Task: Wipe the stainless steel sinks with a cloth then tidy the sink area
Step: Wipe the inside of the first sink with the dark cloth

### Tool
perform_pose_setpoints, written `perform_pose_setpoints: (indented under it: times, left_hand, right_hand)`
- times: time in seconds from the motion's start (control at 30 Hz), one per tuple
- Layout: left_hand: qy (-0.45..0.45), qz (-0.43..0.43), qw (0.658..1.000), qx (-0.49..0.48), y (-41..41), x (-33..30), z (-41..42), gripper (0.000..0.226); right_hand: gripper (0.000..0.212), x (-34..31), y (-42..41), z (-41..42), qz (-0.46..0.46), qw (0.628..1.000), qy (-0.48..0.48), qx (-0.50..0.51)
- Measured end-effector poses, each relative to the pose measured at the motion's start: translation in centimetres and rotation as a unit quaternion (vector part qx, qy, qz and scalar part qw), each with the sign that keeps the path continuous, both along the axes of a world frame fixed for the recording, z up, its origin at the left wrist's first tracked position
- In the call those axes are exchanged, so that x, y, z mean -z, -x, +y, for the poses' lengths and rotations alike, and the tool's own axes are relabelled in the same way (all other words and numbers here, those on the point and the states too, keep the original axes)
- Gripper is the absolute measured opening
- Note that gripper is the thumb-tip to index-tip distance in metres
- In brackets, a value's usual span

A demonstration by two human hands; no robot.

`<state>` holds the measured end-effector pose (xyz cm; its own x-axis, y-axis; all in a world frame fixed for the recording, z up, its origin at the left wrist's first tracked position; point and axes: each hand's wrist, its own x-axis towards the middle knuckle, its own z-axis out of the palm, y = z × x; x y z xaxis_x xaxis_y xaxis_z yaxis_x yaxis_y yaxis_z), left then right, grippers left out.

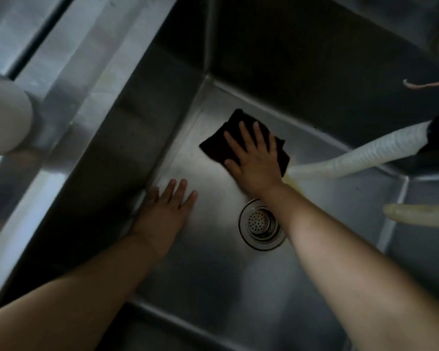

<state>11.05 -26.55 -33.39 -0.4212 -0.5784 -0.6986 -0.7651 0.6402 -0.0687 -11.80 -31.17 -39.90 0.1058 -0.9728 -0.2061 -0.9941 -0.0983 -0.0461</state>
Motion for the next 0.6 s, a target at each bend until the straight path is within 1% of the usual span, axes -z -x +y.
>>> perform_pose_setpoints:
  times: [0.1, 0.2, 0.3, 0.37, 0.43, 0.53, 0.6]
  left_hand:
    - [0.011, -0.013, 1.000, 0.012, 0.0, 0.2, 0.2, 0.079]
    - [0.006, -0.019, 1.000, 0.016, 0.1, 0.1, 0.1, 0.082]
    - [0.002, -0.020, 1.000, 0.015, 0.1, 0.0, 0.2, 0.083]
    - [0.000, -0.022, 1.000, 0.017, 0.1, 0.0, 0.2, 0.083]
    - [-0.004, -0.027, 0.999, 0.023, 0.3, -0.2, 0.1, 0.086]
    - [-0.009, -0.032, 0.999, 0.031, 0.5, -0.5, 0.1, 0.082]
    - [-0.014, -0.036, 0.999, 0.031, 0.6, -0.6, 0.1, 0.081]
  right_hand:
    - [0.062, 0.0, 3.5, -0.7, 0.031, 0.999, 0.003, 0.042]
    - [0.063, -0.4, 6.3, 1.2, 0.018, 0.996, -0.003, 0.084]
    - [0.068, -0.9, 6.5, 3.7, -0.005, 0.989, -0.015, 0.148]
    - [0.063, -1.1, 5.2, 5.4, -0.008, 0.985, -0.023, 0.171]
    - [0.060, -1.2, 3.2, 7.0, -0.002, 0.988, -0.028, 0.150]
    - [0.060, -0.8, -0.6, 7.5, -0.001, 0.997, -0.037, 0.063]
    - [0.059, -0.5, -2.3, 6.2, -0.015, 0.999, -0.033, -0.004]
